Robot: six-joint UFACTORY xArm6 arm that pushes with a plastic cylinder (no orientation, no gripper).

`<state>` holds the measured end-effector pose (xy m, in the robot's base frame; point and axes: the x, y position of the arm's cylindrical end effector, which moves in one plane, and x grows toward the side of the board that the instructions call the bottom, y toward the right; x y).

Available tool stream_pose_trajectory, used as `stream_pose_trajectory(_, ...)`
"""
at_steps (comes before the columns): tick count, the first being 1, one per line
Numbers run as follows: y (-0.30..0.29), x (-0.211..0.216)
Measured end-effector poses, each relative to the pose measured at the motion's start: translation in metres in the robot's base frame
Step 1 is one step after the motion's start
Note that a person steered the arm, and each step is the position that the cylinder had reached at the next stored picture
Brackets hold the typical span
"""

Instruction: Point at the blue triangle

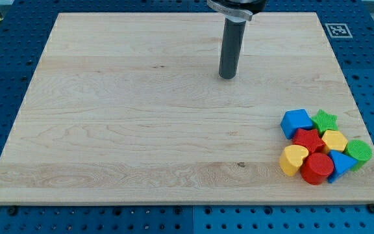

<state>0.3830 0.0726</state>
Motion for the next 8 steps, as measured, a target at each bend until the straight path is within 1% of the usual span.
stream_pose_trajectory(1,0.002,0.000)
stream_pose_trajectory(2,0.058,0.000)
stream_pose_trajectory(3,0.136,0.000)
stream_pose_trajectory(4,0.200,0.011)
stream_pose_trajectory(6,0.251,0.120)
stream_pose_trajectory(7,0.269,0.163)
stream_pose_trajectory(8,0.272,0.179)
